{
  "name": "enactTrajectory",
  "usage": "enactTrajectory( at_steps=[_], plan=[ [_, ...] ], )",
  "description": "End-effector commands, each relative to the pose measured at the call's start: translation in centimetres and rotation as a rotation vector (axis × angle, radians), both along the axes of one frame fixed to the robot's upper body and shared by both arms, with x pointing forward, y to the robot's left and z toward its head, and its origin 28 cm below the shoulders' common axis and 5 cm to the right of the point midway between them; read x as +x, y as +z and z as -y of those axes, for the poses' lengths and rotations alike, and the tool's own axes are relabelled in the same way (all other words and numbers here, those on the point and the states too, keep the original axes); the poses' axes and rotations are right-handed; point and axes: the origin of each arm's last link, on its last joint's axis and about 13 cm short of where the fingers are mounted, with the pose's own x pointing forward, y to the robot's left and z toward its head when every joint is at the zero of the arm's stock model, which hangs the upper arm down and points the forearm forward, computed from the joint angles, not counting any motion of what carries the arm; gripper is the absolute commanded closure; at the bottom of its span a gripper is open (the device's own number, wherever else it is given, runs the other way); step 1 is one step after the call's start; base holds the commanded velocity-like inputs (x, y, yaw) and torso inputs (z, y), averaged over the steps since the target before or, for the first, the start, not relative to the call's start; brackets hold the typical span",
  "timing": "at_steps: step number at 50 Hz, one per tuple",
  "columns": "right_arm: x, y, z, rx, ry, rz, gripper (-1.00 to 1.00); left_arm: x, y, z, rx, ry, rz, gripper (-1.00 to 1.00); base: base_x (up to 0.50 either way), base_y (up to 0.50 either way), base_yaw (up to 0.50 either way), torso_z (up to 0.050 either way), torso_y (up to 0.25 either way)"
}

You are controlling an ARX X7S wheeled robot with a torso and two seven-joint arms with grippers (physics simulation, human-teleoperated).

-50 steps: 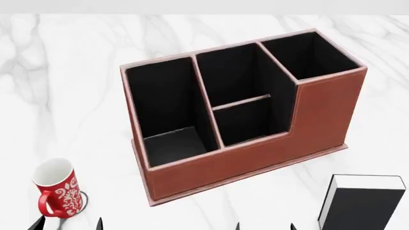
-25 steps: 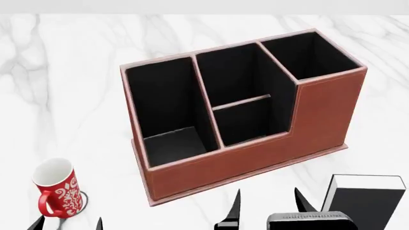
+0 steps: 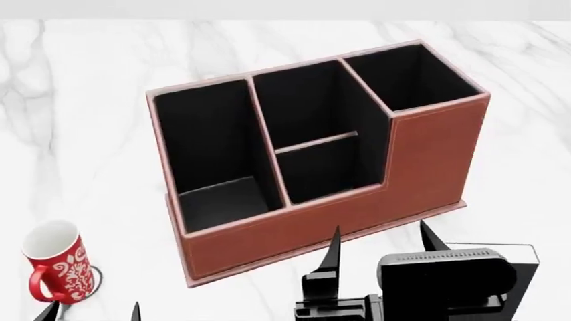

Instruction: Pick up the book and place it in the left compartment of the caddy.

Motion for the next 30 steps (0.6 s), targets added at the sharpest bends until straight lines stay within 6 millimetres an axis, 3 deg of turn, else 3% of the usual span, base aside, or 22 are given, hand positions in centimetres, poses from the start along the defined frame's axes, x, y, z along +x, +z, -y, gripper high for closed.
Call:
enactTrajectory(
  at_steps=[1,6,27,30],
  plan=[
    [0.23,0.31,0.11,-0.015,-0.002,0.004,-1.00,0.07,0.00,0.06,-0.003,0.001,0.002,-1.00,0.00,-0.50,0.00,0.000,0.000],
    [0.21,0.35,0.07,-0.013,0.000,0.004,-1.00,0.11,-0.01,0.03,-0.002,0.004,0.002,-1.00,0.00,-0.50,0.00,0.000,0.000],
    [0.31,0.25,-0.18,-0.031,-0.007,0.004,-1.00,0.10,-0.07,0.06,-0.001,0.004,0.004,-1.00,0.00,0.00,0.00,0.000,0.000],
    [0.27,0.37,-0.19,-0.009,0.008,0.004,-1.00,0.08,-0.09,0.06,0.000,0.004,0.005,-1.00,0.38,0.05,0.00,0.000,0.000]
  ],
)
